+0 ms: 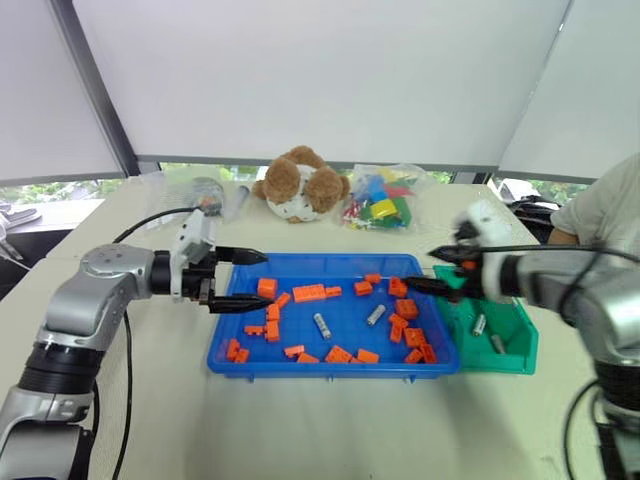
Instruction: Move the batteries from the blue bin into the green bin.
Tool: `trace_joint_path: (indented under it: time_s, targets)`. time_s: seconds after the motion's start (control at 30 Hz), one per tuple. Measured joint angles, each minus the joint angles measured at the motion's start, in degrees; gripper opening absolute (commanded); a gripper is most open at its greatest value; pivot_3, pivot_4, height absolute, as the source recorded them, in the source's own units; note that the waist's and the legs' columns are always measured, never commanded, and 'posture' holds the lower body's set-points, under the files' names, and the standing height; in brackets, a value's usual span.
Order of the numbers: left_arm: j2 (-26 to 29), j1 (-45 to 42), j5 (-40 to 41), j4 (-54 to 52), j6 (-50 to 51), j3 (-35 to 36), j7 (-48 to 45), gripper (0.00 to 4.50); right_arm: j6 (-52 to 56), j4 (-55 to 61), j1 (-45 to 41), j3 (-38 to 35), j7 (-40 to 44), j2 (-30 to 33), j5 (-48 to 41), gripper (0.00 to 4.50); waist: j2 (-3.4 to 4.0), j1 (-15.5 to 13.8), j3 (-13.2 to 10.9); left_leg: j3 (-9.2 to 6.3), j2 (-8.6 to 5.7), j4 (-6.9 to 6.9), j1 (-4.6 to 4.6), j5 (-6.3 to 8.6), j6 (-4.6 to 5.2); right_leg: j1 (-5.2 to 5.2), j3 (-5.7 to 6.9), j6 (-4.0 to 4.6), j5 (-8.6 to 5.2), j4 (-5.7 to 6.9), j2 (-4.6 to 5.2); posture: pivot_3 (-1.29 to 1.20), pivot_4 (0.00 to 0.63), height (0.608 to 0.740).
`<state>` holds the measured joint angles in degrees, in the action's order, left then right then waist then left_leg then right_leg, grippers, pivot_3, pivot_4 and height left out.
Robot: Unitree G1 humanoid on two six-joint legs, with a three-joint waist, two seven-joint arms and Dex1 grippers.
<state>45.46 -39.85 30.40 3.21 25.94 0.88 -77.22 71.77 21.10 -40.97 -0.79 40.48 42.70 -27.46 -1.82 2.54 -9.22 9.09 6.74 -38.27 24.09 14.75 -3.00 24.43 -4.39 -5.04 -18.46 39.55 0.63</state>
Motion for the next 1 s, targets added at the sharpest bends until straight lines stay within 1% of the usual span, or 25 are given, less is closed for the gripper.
trace_joint_path:
  time_s: [0.13,0.33,0.6,0.77,0.87,1.0]
  targets:
    - [0.09,-0.24,0.02,-0.14,0.07,0.05,0.23,4.50,1.66,-0.32,0.06,7.21,-5.23,-10.02,0.30,4.43,0.00,-0.07,0.00,0.00,0.00,0.00,0.12,-0.01,-0.01,0.09,0.02,0.00,0.00,0.00,0.01,0.00,0.150,0.734]
    - [1.25,0.98,0.16,-1.92,1.11,0.48,1.04,4.50,1.51,-4.29,0.66,12.04,-13.27,-19.32,3.69,4.43,-0.02,0.00,0.01,-0.01,0.00,-0.05,0.22,-0.01,-0.01,0.14,0.05,0.00,0.00,0.02,0.02,0.00,0.150,0.734]
    - [1.68,1.58,0.29,-3.41,1.47,0.66,1.94,4.50,-1.21,-10.33,1.48,17.12,-17.83,-24.93,7.84,4.43,-0.03,0.03,0.02,-0.03,0.00,-0.07,0.20,-0.02,-0.03,0.14,0.06,0.00,0.00,0.05,0.01,0.00,0.150,0.734]
    - [1.68,2.34,0.19,-3.50,1.26,0.66,2.27,4.50,-3.75,-13.03,1.46,20.39,-17.99,-25.58,10.34,4.43,-0.03,0.07,0.01,-0.03,0.00,-0.07,0.20,-0.02,-0.03,0.14,0.06,0.00,0.00,0.05,0.01,0.00,0.150,0.734]
    - [1.68,2.34,0.20,-3.53,1.26,0.66,2.46,4.50,-5.56,-13.56,1.08,22.60,-17.20,-25.11,11.68,3.66,-0.03,0.08,0.02,-0.03,0.00,-0.07,0.20,-0.03,-0.03,0.14,0.06,0.00,0.00,0.06,0.01,0.00,0.150,0.734]
    - [1.67,2.34,0.20,-3.72,1.26,0.66,2.60,4.50,-6.78,-14.08,1.03,23.55,-16.34,-25.01,12.96,1.69,-0.04,0.06,0.03,-0.03,0.00,-0.07,0.19,-0.03,-0.03,0.13,0.07,0.00,0.00,0.07,0.01,0.00,0.150,0.734]
